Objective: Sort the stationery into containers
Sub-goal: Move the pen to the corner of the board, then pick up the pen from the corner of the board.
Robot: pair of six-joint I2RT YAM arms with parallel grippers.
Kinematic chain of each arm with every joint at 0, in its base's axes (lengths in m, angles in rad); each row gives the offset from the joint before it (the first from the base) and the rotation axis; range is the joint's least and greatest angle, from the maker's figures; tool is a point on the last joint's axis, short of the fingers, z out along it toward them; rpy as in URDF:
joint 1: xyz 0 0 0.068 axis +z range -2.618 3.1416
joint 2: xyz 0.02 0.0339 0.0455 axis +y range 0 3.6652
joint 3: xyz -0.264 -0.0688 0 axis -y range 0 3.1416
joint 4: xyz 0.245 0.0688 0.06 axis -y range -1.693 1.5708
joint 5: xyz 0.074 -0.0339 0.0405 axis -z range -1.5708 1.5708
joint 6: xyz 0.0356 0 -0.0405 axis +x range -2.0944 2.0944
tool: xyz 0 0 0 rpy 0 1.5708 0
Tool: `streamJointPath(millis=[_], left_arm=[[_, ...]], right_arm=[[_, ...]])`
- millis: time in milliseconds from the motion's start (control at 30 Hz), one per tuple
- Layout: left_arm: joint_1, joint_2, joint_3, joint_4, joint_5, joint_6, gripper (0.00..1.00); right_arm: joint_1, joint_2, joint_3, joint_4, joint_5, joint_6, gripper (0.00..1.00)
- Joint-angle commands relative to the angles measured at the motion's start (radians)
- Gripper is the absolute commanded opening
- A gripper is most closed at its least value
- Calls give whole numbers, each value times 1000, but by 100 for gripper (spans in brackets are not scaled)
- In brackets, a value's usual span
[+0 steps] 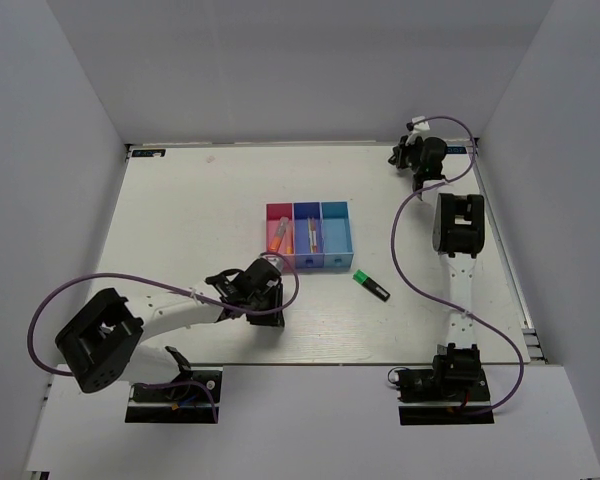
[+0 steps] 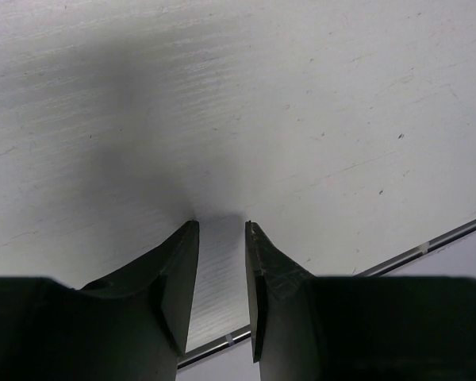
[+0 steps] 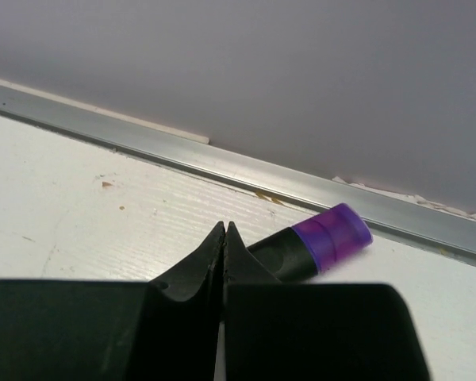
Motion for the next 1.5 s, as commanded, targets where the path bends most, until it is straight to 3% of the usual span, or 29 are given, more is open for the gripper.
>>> streamJointPath(millis=[0,467,733,833,867,933,967,1000,1067,1167,1467], left_arm=[[-5,-38,-18,-12,-8,-4,41],[-51,-95,-38,-29,-41,-14,41],[-120,-172,-55,-58,-110,-38,41],[-148,-199,-58,-75,-138,-46,41],[-154,-213,-62,-81,-141,-49,41],[-169,-219,-65,-79,-155,-52,41],[-171,-219,-64,-81,-156,-53,41],[-174,-216,-64,-78,-156,-56,41],[-180,-213,-52,-84,-158,-53,41],[-183,-202,-36,-95,-159,-49,41],[-188,-176,-41,-92,-172,-60,41]], right_arm=[[-14,-63,-37,-7,16,-51,0],[-58,-336,-386,-27,19,-88,0],[-92,-519,-587,-136,-4,-92,0],[-106,-618,-676,-75,-55,-103,0],[-106,-646,-664,-81,-65,-123,0],[-102,-660,-568,-389,-44,-141,6],[-97,-608,-309,-511,-47,-155,30],[-95,-576,-213,-735,-59,-148,46],[-97,-446,43,-1020,-58,-125,57],[-92,-364,216,-1099,-20,-75,60],[-28,-324,120,-1061,115,-43,63]])
